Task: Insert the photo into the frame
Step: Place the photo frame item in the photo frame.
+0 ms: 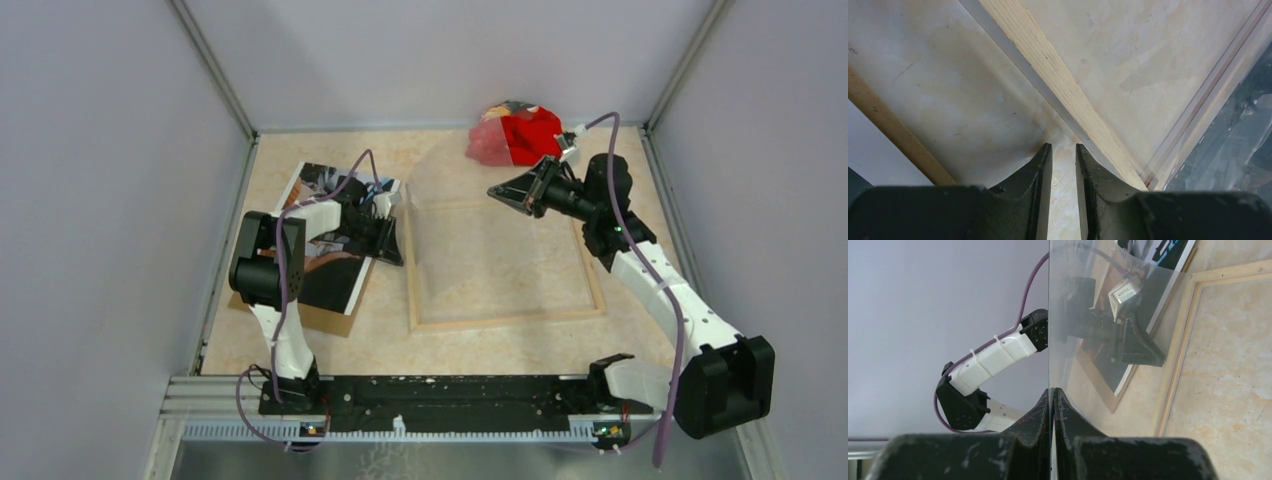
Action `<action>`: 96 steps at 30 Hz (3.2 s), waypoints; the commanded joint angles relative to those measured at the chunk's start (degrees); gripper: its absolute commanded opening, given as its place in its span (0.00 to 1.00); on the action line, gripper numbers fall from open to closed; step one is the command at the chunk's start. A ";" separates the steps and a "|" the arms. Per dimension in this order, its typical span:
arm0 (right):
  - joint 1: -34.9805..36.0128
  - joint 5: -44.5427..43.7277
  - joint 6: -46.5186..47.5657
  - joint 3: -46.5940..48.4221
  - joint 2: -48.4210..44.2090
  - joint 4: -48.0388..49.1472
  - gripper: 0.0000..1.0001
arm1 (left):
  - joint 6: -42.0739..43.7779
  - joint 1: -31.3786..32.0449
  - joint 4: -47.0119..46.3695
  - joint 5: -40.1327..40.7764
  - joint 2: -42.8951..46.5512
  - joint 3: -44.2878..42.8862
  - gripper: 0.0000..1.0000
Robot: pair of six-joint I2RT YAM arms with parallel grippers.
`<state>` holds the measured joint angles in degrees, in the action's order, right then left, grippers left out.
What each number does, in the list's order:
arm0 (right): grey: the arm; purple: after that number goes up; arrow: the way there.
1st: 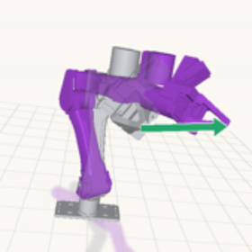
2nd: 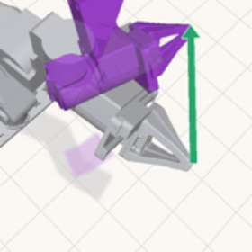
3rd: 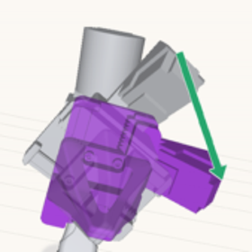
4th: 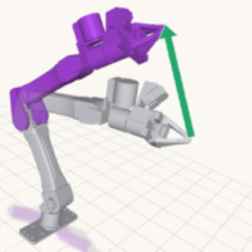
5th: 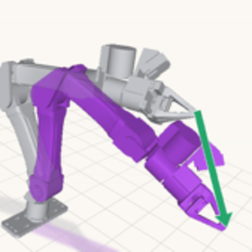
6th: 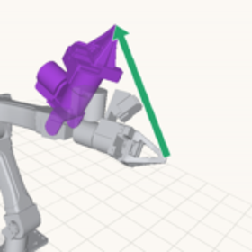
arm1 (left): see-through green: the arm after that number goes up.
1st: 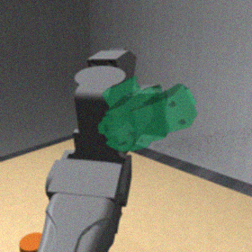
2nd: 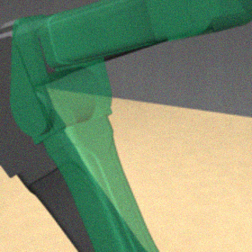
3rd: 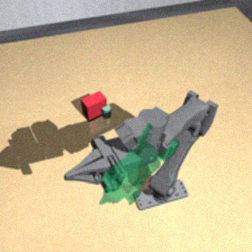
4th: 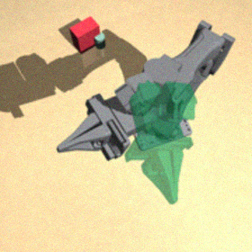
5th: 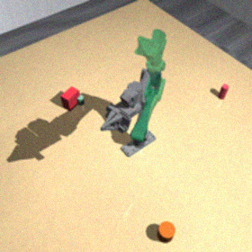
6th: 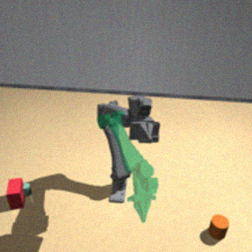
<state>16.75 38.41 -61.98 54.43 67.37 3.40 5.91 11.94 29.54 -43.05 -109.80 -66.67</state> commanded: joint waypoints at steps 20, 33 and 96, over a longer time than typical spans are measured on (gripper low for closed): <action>1.73 -5.01 -1.25 3.78 -0.59 1.25 0.00 | 0.86 -0.43 0.25 -1.89 -0.15 0.05 0.28; 2.32 -4.68 -2.79 5.16 -1.13 1.29 0.00 | 1.11 -0.43 0.51 -1.97 -0.35 0.10 0.27; 3.71 -2.09 -0.55 3.29 -4.73 -0.33 0.00 | 1.70 -1.12 1.57 -2.18 -1.38 -0.82 0.36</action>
<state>19.77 35.75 -61.65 58.11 65.58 -0.89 6.57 11.22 30.57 -44.77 -110.24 -66.65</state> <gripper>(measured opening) 0.005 0.354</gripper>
